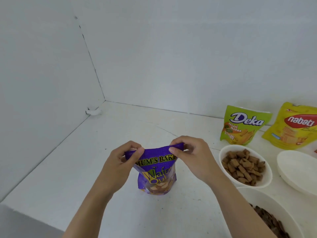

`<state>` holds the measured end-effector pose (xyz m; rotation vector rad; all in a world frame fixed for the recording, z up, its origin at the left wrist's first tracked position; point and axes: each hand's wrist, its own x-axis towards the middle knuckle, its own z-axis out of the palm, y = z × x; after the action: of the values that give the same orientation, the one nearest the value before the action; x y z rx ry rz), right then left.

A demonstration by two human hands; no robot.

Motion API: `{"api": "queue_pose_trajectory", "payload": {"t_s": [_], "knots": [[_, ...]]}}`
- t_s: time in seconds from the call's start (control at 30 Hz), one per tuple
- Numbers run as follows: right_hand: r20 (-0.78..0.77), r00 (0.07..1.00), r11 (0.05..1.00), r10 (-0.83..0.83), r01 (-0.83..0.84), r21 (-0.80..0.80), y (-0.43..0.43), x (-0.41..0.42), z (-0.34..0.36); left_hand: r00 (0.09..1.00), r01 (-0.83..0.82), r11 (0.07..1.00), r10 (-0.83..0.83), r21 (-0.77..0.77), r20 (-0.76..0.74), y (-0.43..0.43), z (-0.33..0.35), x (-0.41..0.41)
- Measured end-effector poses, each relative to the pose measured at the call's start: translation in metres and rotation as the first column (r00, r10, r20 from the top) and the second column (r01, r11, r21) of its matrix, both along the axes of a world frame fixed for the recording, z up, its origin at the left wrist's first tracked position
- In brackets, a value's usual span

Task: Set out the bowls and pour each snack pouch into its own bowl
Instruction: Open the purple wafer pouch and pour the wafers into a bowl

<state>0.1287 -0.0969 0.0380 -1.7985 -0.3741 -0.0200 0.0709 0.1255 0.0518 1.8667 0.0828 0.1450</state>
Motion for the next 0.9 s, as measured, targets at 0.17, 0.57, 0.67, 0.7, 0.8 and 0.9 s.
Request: {"api": "queue_pose_trajectory", "payload": {"t_s": [0.17,0.57,0.67,0.7,0.8,0.9], "knots": [[-0.011,0.999,0.997,-0.050,0.051,0.053,0.003,-0.013,-0.011,0.999,0.001,0.999,0.000,-0.032,0.043,0.002,-0.010,-0.002],[0.432,0.901,0.957,0.026,0.103,-0.272,0.026,-0.021,0.011,0.898,-0.110,0.877,-0.114,0.468,0.425,0.017,-0.011,-0.008],[0.483,0.868,0.911,0.113,0.104,-0.399,0.038,-0.021,0.005,0.903,-0.126,0.884,-0.086,0.451,0.420,0.023,-0.014,-0.010],[0.498,0.859,0.898,0.124,0.116,-0.424,0.040,-0.021,0.004,0.905,-0.139,0.891,-0.063,0.432,0.420,0.023,-0.014,-0.011],[0.551,0.826,0.880,0.119,0.169,-0.444,0.049,-0.023,0.003,0.918,-0.149,0.933,0.008,0.326,0.397,0.025,-0.014,-0.016],[0.579,0.802,0.873,0.151,0.166,-0.458,0.058,-0.025,0.004,0.936,-0.117,0.967,0.032,0.226,0.349,0.027,-0.013,-0.017]]}}
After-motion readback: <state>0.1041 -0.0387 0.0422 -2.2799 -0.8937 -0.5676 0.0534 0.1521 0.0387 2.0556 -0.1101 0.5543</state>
